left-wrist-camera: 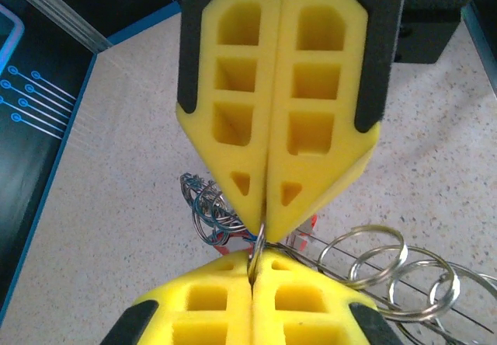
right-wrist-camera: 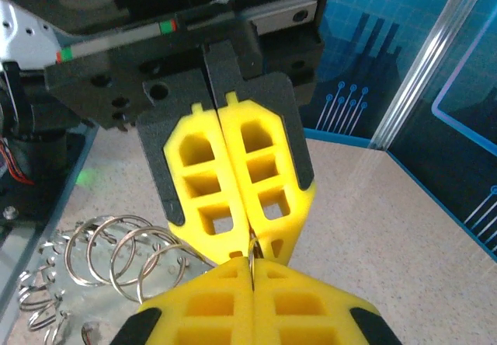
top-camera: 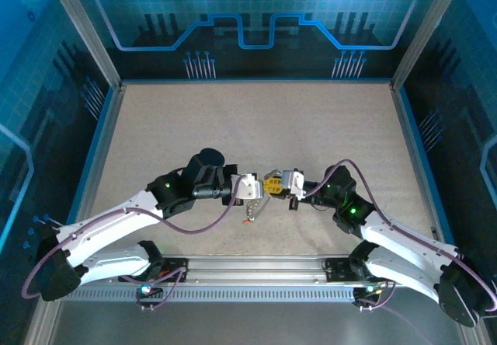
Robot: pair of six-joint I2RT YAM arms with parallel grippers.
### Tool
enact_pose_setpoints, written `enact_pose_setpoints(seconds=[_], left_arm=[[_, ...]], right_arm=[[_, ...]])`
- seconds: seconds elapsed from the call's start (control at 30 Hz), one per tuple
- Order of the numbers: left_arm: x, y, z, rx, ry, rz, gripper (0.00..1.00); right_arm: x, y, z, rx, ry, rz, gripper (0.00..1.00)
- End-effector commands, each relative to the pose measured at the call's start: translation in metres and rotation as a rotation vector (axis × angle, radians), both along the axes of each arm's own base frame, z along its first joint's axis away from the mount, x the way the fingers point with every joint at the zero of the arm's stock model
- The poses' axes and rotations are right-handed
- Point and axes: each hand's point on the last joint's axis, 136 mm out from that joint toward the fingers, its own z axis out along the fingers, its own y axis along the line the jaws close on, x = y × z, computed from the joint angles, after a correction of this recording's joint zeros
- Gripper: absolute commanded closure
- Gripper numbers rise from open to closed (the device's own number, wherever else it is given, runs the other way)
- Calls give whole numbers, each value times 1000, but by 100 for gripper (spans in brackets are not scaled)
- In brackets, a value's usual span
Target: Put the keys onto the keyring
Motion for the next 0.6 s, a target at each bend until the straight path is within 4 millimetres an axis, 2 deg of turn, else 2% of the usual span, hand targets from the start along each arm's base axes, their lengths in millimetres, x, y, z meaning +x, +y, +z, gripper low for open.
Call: enact_pose_setpoints(seconds=[0.0,0.07,0.23,0.57], left_arm=[[15,14,16,77,-51,69,100],[17,16,17,121,-51,83,100],[16,17,6,277,-42,62,100],[14,9,5,314,-33,32,100]], right_arm=[[1,-4,-7,-75,-4,-19,93],[2,-3,-10,-91,1,-19,87],[5,0,-16,-112,0,-31,78],[12,5,-14,-98,12,-52,75]])
